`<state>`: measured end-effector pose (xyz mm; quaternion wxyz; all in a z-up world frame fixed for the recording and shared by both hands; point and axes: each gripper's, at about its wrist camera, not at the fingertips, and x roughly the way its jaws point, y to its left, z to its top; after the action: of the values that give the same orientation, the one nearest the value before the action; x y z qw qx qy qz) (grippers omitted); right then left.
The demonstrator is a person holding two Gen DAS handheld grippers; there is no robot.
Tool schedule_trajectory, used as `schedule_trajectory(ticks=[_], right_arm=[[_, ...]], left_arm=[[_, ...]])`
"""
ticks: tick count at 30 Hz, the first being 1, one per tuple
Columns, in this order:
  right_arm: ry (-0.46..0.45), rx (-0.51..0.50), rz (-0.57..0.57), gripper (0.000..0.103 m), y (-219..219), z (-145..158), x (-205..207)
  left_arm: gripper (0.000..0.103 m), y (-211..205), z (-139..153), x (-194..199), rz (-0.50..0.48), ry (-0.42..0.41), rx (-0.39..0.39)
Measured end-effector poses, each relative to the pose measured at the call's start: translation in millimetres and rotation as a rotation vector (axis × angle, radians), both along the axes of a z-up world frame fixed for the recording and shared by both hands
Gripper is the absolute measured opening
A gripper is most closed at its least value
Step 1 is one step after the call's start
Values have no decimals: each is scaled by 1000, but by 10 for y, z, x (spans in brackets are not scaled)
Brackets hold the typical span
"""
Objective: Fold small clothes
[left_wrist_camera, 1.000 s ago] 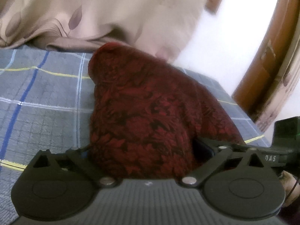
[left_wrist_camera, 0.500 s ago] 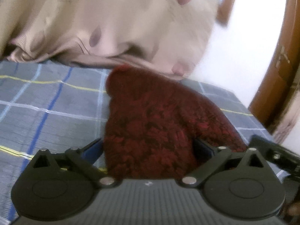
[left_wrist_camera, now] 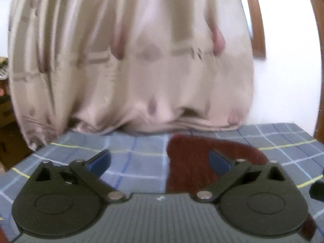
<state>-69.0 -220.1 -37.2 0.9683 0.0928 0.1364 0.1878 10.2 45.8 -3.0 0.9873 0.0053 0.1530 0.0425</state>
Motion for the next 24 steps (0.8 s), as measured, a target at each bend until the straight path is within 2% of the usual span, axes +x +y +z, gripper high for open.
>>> schedule_trajectory(ticks=[8,11,14,17,22,24], right_arm=[[-38,20,-8,103,-107,122,-240],[-40,30,-11,103,-134,136,-293],[-36,37,-10,103,-149,141,-327],[-42,44,-6,103,-149,152,-363],[-55,40,-10,103,-139,172,-393],[-61,17,-25,103,-116,176,-411]], left_arm=[[103,83,334,-328,-11,-109,-148],[103,67,417,-434,-63,-145,-146],[103,-61,453,-560,-71,-190,-71],[103,-176,482,-515,-77,-123,-20],[103,-158,402,-447,-103,-30,-119],[103,-145,346,-419,-91,-4,-134]])
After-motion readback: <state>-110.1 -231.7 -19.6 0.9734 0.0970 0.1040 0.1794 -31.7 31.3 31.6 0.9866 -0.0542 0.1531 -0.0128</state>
